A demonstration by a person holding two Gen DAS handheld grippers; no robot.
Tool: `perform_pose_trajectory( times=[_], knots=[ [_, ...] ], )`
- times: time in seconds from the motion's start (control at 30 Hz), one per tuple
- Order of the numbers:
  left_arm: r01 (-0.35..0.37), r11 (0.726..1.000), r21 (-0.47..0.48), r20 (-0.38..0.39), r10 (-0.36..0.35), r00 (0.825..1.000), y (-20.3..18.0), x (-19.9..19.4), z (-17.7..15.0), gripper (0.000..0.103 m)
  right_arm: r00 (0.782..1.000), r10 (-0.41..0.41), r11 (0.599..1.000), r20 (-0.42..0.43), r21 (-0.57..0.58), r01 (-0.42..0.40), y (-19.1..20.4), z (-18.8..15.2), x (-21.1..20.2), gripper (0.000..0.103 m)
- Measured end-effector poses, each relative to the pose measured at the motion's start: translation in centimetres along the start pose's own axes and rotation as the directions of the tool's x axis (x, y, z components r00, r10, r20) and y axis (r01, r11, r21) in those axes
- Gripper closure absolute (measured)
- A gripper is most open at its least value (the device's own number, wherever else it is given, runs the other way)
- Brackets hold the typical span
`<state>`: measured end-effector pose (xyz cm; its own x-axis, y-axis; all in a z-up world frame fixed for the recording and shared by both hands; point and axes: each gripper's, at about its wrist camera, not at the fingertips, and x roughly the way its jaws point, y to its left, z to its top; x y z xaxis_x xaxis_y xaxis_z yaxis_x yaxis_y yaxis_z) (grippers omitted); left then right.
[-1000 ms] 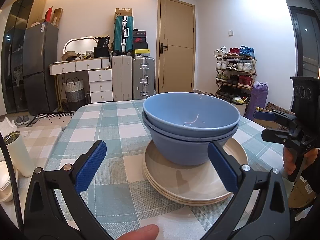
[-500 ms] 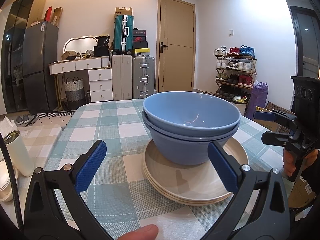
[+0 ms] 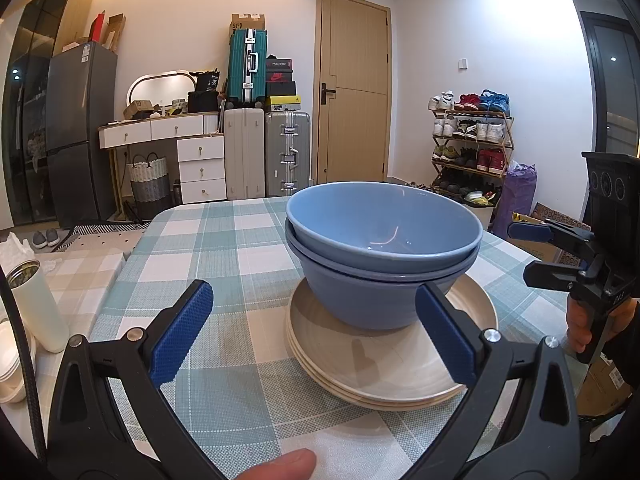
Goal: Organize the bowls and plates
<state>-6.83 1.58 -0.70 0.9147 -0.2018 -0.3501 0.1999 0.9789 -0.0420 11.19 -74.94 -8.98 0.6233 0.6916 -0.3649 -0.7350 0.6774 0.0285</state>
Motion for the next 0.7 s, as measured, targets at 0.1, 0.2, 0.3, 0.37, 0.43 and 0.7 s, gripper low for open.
perform_pose_trajectory(
  times=[0.1,0.2,0.3,0.37,0.43,0.7],
  knots=[
    [-0.003,1.000,-0.003,-0.005,0.003,1.000,0.11,0.04,-0.05,0.002,1.000,0.000,1.000,-0.002,0.000,0.000,-0.02,0.00,0.01,0.001],
    [-0.003,1.000,-0.006,-0.006,0.003,1.000,0.27,0.08,-0.09,0.002,1.000,0.000,1.000,-0.001,0.001,0.000,-0.03,-0.04,-0.03,0.001],
    [-0.003,1.000,-0.005,-0.006,0.003,1.000,0.28,0.08,-0.08,0.002,1.000,0.000,1.000,-0.002,0.002,0.000,0.00,-0.03,0.02,0.001],
    [-0.003,1.000,-0.005,-0.006,0.003,1.000,0.34,0.08,-0.11,0.002,1.000,0.001,1.000,-0.002,0.002,-0.001,-0.01,-0.03,-0.02,0.001],
    [-0.003,1.000,-0.006,-0.006,0.003,1.000,0.29,0.10,-0.09,0.002,1.000,0.000,1.000,-0.001,0.001,0.000,0.01,-0.02,0.01,0.001],
    [-0.003,1.000,-0.005,-0.006,0.003,1.000,0.27,0.10,-0.07,0.002,1.000,0.001,1.000,-0.002,0.002,-0.001,-0.07,0.02,-0.04,0.001]
  ],
)
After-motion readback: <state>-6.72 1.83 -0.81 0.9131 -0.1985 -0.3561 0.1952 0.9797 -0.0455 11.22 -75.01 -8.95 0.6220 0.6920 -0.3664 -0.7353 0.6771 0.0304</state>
